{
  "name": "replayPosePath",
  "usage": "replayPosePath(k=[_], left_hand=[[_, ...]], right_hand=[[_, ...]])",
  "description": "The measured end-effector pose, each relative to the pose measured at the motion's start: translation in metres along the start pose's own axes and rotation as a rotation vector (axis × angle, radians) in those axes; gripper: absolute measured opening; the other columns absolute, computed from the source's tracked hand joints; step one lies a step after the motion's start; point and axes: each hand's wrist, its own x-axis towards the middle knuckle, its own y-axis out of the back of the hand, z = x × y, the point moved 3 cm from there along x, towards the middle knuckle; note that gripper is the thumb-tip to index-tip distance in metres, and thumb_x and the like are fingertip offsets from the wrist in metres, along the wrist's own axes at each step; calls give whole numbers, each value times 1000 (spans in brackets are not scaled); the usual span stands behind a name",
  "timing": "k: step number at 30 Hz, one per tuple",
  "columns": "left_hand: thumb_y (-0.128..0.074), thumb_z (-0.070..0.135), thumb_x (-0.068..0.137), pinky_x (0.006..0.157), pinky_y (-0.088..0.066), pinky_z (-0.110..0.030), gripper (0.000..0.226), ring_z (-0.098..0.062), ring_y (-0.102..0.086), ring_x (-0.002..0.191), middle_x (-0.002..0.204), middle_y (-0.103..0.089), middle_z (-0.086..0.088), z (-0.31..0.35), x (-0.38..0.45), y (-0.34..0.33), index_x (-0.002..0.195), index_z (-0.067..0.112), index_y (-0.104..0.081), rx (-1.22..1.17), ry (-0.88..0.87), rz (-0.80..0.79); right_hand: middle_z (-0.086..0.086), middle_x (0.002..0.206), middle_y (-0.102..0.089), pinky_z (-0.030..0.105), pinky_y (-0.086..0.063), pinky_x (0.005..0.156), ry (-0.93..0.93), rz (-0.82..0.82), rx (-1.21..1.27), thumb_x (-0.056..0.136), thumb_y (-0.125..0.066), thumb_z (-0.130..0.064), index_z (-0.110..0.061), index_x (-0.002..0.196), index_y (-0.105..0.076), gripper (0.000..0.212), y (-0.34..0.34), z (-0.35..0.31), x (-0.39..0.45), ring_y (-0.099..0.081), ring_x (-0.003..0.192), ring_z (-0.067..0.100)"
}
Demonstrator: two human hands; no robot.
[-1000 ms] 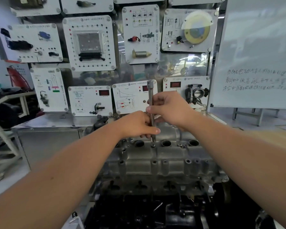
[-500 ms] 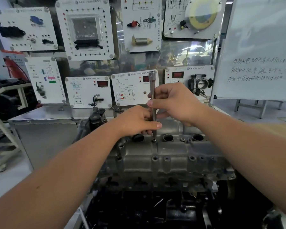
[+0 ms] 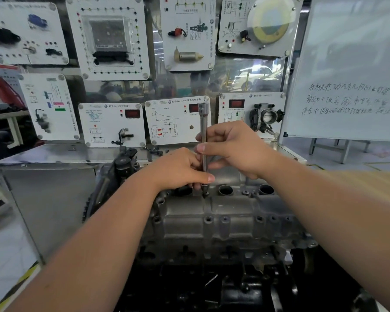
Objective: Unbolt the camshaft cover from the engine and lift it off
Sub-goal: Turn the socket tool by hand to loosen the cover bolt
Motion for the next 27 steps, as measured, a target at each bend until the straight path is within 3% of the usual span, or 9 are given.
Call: replayPosePath(k=[4,8,13,20,24,27], left_hand=[[-78,36,90,63,-50,-11,16,0,-69,63,70,-76,7,-1,1,0,84,21,-80,-15,-21,21],[-77,32,90,69,-57,-19,16,-9,-74,68,74,-77,1,-4,3,0,90,16,-79,-101,-43,44],[-78,35,89,69,-60,-23,18,-15,-75,72,75,-77,0,-8,6,-1,89,17,-80,-110,-50,41],[-79,34,89,74,-62,-32,16,-22,-77,79,84,-79,-4,-11,8,-3,90,17,-80,-144,-49,35],[-80,35,88,72,-62,-29,15,-24,-77,80,83,-78,-5,-10,7,-3,89,20,-79,-150,-63,23],[-79,44,80,70,-59,-26,31,-20,-77,77,83,-79,-6,-7,4,-3,92,15,-78,-156,-66,11]], right_hand=[[13,90,-77,29,-60,61,8,40,59,89,-71,0,-12,96,-72,14,4,3,0,-77,82,22],[14,92,-77,30,-61,61,48,63,18,90,-72,-2,-18,95,-73,16,4,2,2,-77,81,20],[11,92,-77,42,-64,69,44,42,-32,90,-72,-4,-21,97,-72,18,6,2,4,-77,85,22],[9,89,-78,25,-59,60,27,-38,-12,91,-69,-1,-17,100,-71,18,5,-2,4,-77,84,18],[11,90,-77,25,-59,58,40,-43,-23,91,-69,-3,-15,100,-72,15,5,-2,3,-76,83,16],[10,89,-78,24,-58,58,64,-61,-39,91,-69,-3,-15,100,-72,15,4,-2,2,-76,85,18]])
